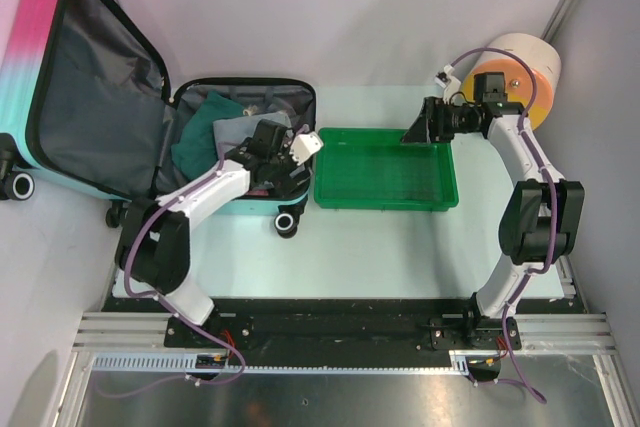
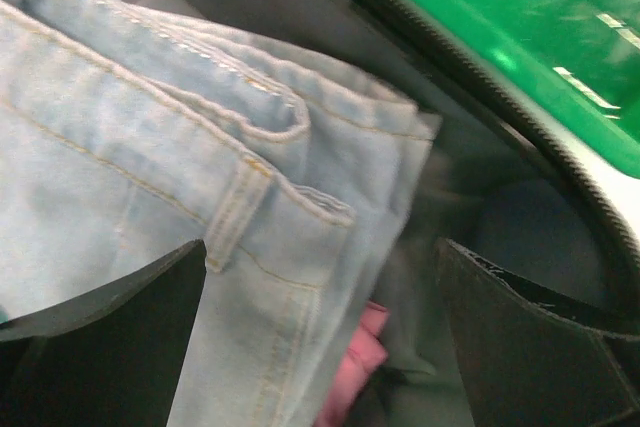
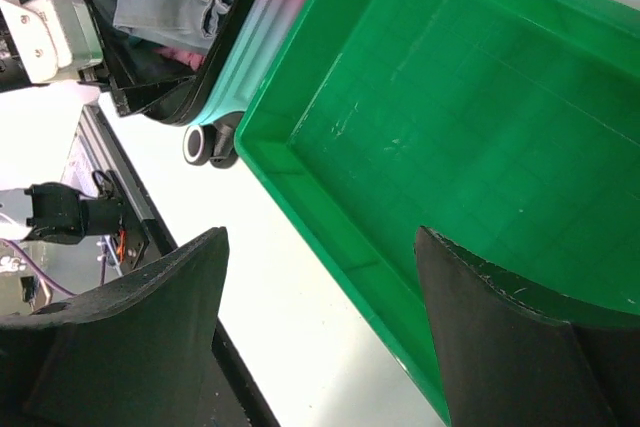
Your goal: Open, take out, and arrange the luggage
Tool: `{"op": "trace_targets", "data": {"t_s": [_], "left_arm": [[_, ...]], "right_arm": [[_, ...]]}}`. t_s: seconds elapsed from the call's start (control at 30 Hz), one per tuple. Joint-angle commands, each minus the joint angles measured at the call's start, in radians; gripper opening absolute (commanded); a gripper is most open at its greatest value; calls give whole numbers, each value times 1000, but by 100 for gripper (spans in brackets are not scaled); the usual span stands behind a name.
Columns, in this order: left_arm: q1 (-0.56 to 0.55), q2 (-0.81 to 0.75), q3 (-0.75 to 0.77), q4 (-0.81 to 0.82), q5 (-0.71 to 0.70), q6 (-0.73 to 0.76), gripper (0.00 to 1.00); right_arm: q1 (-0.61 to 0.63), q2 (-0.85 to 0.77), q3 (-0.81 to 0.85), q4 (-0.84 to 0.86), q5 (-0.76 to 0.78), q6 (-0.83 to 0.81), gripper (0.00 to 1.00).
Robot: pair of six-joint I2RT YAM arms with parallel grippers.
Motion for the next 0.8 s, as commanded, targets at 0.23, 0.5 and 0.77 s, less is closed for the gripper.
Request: {"op": "trace_targets", "data": {"t_s": [0.23,0.5,0.77], "left_arm": [[-23,94,-80,332,-237,127,94],[-19,-16,-94,339,-132,69,36],[41,-137,-19,242,52,-69,0]], "right_arm": [[-34,-6,4,-9,20,-11,80],[-32,-2,2,17,14,19,80],[-9,6,2,58,26,81,79]]}}
